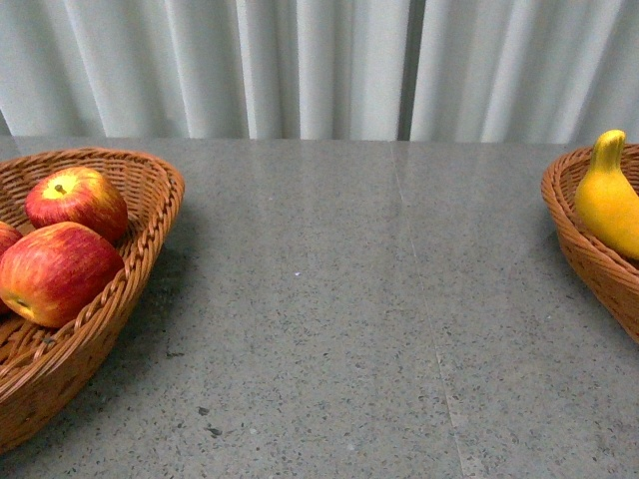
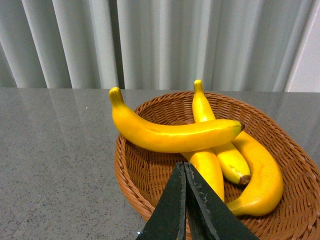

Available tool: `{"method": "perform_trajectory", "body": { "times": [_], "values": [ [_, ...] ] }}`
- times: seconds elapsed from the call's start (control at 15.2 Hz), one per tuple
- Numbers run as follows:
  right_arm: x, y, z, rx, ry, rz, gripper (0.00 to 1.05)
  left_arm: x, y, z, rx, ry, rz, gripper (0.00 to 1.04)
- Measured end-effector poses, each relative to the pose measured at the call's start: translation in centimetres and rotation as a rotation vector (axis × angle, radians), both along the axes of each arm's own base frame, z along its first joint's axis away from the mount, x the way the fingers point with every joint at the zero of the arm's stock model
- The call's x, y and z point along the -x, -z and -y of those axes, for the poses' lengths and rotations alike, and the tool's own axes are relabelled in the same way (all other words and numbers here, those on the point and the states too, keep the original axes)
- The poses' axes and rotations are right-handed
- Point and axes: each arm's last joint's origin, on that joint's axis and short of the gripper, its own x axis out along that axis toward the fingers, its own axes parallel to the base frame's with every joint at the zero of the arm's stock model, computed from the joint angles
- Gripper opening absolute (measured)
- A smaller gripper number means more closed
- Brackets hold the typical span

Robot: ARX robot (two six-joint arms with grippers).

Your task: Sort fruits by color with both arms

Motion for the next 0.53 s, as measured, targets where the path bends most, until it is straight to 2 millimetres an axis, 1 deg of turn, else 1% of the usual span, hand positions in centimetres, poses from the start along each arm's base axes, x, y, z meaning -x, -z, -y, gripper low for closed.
{"method": "perform_trajectory", "body": {
  "times": [0.13, 0.46, 0.53],
  "values": [
    [0.05, 0.87, 0.0, 0.0, 0.0, 0.0, 0.02, 0.0, 0.0, 0.0, 0.0, -0.001, 0.0, 0.98],
    [0.06, 0.8, 0.0, -0.001, 0.0, 0.008, 0.02, 0.0, 0.0, 0.0, 0.0, 0.0, 0.0, 0.98],
    [0.06, 0.8, 0.0, -0.001, 0.0, 0.008, 0.27, 0.0, 0.0, 0.0, 0.0, 0.0, 0.0, 0.98]
  ]
}}
